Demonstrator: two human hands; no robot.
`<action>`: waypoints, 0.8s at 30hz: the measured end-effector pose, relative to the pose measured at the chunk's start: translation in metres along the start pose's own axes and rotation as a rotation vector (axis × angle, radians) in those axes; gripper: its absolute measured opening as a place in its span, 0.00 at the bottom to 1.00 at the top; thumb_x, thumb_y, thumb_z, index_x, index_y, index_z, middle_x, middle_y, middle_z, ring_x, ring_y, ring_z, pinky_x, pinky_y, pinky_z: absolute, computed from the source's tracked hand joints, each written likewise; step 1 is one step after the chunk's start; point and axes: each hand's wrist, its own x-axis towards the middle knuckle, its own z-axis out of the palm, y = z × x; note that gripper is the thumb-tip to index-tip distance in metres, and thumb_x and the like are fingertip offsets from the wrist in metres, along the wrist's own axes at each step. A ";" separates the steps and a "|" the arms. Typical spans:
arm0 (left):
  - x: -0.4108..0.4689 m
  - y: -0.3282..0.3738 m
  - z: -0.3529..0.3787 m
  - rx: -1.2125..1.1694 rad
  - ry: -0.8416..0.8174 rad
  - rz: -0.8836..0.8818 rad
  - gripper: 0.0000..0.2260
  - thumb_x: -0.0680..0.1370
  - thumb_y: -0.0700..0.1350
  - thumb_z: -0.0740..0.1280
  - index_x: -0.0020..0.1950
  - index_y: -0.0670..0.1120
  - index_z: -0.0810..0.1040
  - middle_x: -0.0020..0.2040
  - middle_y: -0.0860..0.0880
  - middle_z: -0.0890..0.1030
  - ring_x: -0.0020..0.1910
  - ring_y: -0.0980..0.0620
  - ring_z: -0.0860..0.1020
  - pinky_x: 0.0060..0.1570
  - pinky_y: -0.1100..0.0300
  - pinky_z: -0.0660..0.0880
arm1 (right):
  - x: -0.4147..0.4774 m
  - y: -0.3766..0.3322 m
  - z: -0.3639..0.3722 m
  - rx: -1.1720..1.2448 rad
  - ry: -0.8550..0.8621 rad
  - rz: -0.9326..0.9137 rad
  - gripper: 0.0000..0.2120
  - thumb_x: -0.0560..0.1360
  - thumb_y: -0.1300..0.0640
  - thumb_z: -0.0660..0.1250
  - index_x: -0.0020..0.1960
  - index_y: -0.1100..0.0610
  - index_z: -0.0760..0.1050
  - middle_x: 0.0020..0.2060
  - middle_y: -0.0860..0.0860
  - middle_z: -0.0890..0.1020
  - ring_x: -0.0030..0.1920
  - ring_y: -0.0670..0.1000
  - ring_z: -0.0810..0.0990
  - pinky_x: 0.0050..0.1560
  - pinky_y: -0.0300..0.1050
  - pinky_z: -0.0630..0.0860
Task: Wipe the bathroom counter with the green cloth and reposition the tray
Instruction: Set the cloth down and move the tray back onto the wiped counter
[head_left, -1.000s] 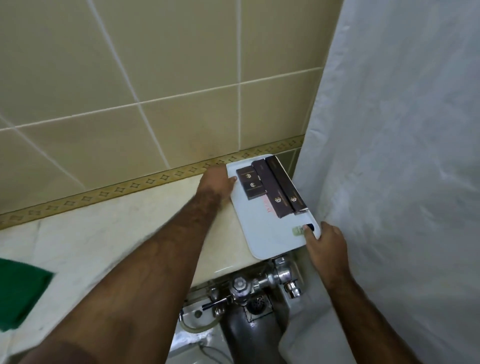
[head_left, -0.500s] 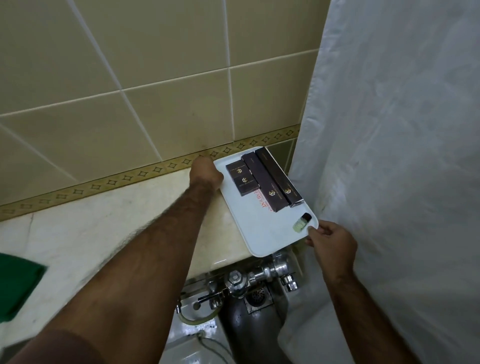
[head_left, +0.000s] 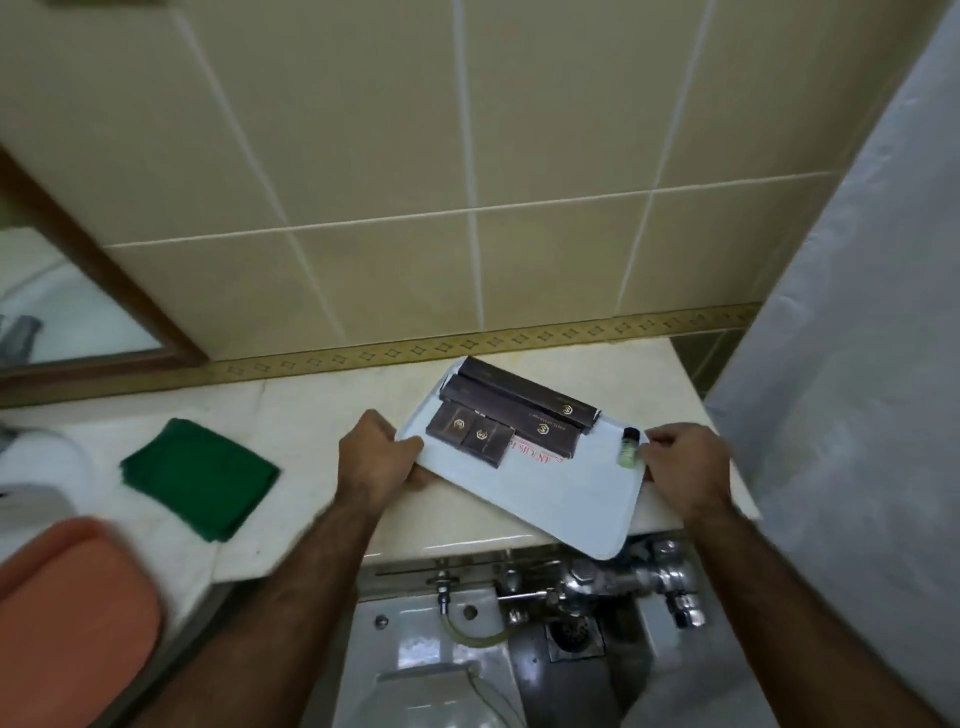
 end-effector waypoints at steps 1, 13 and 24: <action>0.000 -0.011 -0.012 -0.041 0.017 -0.032 0.09 0.72 0.42 0.71 0.46 0.44 0.73 0.39 0.45 0.84 0.23 0.50 0.83 0.22 0.60 0.77 | 0.005 -0.014 0.013 -0.037 -0.013 -0.044 0.11 0.71 0.65 0.72 0.52 0.63 0.87 0.49 0.60 0.88 0.51 0.61 0.86 0.60 0.54 0.81; 0.023 -0.068 -0.055 -0.114 0.064 -0.176 0.05 0.77 0.41 0.66 0.47 0.40 0.74 0.37 0.41 0.85 0.25 0.46 0.84 0.28 0.60 0.78 | 0.050 -0.106 0.112 -0.107 -0.043 -0.183 0.10 0.75 0.64 0.71 0.54 0.61 0.86 0.54 0.57 0.87 0.58 0.58 0.83 0.64 0.48 0.77; 0.051 -0.057 -0.055 -0.155 -0.049 -0.320 0.04 0.77 0.35 0.65 0.50 0.40 0.73 0.33 0.40 0.85 0.26 0.44 0.85 0.26 0.57 0.81 | 0.083 -0.126 0.135 -0.003 -0.013 -0.110 0.08 0.68 0.59 0.80 0.45 0.60 0.85 0.46 0.58 0.88 0.51 0.60 0.85 0.57 0.48 0.79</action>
